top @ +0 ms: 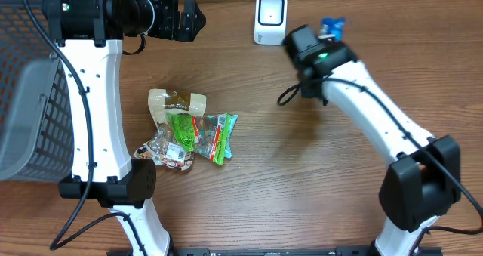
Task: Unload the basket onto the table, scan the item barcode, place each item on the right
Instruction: 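Lift the blue packet and move it up to the white scanner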
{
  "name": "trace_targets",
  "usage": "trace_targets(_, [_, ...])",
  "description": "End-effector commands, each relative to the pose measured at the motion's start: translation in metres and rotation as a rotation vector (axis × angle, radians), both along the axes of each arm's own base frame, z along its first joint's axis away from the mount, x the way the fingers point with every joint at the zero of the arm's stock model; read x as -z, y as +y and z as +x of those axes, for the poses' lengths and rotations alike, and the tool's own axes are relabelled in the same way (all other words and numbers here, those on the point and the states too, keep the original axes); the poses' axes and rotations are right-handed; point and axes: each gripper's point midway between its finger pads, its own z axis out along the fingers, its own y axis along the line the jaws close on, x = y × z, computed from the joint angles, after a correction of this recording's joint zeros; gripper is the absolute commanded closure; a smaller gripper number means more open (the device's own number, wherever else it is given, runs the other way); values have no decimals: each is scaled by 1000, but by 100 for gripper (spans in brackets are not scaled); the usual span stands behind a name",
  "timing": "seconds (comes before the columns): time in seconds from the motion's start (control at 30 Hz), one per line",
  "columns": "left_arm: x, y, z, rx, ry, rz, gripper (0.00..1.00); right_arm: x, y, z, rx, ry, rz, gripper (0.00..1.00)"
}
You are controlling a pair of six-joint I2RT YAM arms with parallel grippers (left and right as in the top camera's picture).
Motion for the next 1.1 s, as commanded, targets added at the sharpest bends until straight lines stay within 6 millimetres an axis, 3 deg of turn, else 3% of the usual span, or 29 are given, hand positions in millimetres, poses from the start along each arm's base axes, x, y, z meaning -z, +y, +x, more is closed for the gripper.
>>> trace_targets(0.0, [3, -2, 2, -2, 8, 2, 0, -54, -23, 18, 0, -196, -333, 96])
trace_targets(0.27, [3, -2, 2, -2, 8, 2, 0, -90, -1, 53, -158, -283, -561, 96])
trace_targets(0.47, [3, -2, 2, -2, 8, 2, 0, -115, 13, 77, -120, -458, -500, 96])
trace_targets(0.67, [3, -2, 2, -2, 8, 2, 0, -135, 14, 94, -54, -608, -406, 96])
trace_targets(0.73, [3, -2, 2, -2, 8, 2, 0, -124, 23, 92, -115, -554, -399, 96])
trace_targets(0.87, [3, -2, 2, -2, 8, 2, 0, -67, 60, 65, -350, -301, -304, 96])
trace_targets(1.0, [3, -2, 2, -2, 8, 2, 0, -10, 85, 22, -397, -66, -9, 96])
trace_targets(1.07, [3, -2, 2, -2, 8, 2, 1, 5, 102, 3, -441, 45, 154, 96])
